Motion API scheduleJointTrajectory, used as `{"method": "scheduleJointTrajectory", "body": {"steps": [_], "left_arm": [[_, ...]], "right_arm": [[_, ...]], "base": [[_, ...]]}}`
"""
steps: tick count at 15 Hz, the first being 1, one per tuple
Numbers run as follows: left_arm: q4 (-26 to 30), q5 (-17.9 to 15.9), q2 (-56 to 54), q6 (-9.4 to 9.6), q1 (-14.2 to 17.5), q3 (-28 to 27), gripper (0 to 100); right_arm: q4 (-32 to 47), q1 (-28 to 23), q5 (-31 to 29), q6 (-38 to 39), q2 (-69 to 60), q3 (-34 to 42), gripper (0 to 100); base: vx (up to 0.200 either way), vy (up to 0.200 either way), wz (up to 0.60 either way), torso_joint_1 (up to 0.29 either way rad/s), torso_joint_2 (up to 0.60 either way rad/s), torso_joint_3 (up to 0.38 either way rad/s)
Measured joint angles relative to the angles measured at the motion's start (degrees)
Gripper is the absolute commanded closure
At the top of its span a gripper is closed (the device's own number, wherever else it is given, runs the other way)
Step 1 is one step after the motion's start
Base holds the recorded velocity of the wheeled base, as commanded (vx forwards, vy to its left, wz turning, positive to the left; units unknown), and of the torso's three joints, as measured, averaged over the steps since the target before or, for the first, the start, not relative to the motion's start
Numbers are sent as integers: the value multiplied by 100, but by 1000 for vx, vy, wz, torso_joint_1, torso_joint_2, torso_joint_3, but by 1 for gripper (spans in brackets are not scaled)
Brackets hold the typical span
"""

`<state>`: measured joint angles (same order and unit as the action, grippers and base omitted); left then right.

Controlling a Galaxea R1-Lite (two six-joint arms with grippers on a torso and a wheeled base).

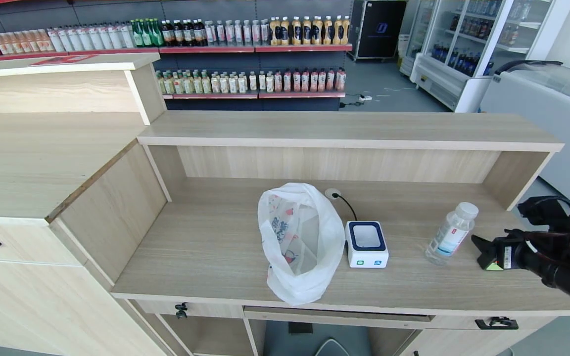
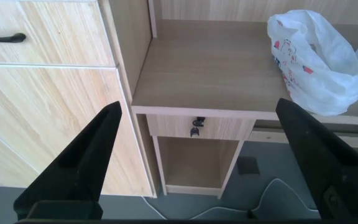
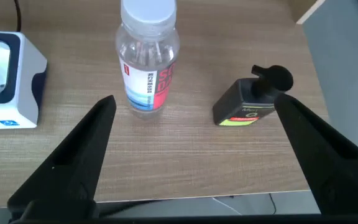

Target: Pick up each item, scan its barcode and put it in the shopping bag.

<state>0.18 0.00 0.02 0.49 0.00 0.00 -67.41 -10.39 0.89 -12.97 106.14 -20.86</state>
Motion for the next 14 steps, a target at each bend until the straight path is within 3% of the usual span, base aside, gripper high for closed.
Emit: {"method": "scheduleJointTrajectory", "body": {"steps": [7,14], "left_arm": [[-2,0,0,-2,0,0,0],[0,0,0,-2,0,0,0]], "right_arm": [[-599,438,-310,224,1274,-566,0],[-1042,472,33,60,1862,-813,0]], "base": [[0,0,0,0,0,0],[0,0,0,0,0,0]]}}
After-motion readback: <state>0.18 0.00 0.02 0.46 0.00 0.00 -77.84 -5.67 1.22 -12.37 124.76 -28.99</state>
